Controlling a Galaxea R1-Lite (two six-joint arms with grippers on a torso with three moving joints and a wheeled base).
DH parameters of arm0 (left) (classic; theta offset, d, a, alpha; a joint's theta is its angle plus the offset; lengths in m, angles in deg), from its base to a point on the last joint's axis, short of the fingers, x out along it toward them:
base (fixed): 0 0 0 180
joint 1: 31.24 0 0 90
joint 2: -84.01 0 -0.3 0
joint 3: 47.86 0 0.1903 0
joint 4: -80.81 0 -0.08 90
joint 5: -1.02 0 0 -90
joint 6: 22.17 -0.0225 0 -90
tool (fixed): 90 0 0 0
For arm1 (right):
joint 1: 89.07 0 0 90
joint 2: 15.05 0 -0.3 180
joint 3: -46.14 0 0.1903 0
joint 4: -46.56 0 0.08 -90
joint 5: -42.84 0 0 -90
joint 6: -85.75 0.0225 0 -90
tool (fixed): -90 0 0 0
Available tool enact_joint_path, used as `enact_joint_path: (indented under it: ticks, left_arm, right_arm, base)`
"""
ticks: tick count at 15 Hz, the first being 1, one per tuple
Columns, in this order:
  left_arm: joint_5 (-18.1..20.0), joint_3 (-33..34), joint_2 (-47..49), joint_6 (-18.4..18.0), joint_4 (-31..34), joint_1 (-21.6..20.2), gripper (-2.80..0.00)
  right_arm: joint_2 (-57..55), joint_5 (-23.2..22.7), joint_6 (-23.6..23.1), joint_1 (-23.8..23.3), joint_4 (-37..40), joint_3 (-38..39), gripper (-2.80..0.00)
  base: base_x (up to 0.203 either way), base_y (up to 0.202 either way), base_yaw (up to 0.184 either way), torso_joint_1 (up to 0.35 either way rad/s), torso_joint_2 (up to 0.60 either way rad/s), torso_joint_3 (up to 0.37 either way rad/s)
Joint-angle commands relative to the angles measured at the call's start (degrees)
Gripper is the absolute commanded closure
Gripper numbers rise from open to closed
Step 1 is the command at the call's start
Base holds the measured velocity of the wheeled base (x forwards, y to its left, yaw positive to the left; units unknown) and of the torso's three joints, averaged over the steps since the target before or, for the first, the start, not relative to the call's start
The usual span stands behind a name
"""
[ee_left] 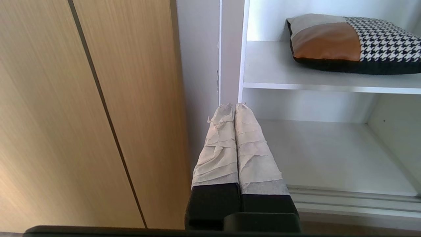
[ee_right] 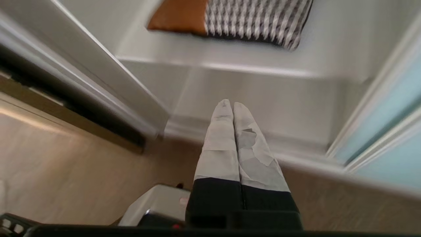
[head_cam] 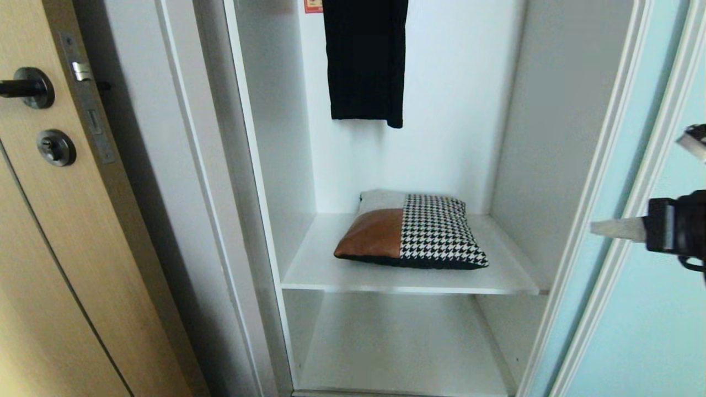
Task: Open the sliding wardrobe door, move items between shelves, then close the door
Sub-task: Place the pillow on the lower shelf
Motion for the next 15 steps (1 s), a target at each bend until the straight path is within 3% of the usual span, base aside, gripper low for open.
enact_joint_path:
  ticks: [1, 11, 12, 15]
  left_arm:
    - [0.0, 0.0, 0.0, 0.0, 0.0, 0.0, 0.00]
    - [0.0, 0.0, 0.0, 0.0, 0.0, 0.0, 0.00]
    - [0.0, 0.0, 0.0, 0.0, 0.0, 0.0, 0.00]
    - [0.0, 0.0, 0.0, 0.0, 0.0, 0.0, 0.00]
  right_arm:
    - [-14.3, -0.3, 0.7, 0.5, -2.0, -1.2, 0.00]
    - [-40.3, 4.0, 3.0, 1.7, -15.5, -9.4, 0.00]
    - [-41.7, 4.1, 3.6, 1.8, -15.6, -11.0, -2.80]
    - [-47.3, 4.2, 7.2, 2.4, -15.5, -16.3, -2.80]
  base:
    - [0.000, 0.000, 0.000, 0.000, 0.00, 0.000]
    - [0.000, 0.000, 0.000, 0.000, 0.00, 0.000]
    - [0.000, 0.000, 0.000, 0.000, 0.00, 0.000]
    - [0.000, 0.000, 0.000, 0.000, 0.00, 0.000]
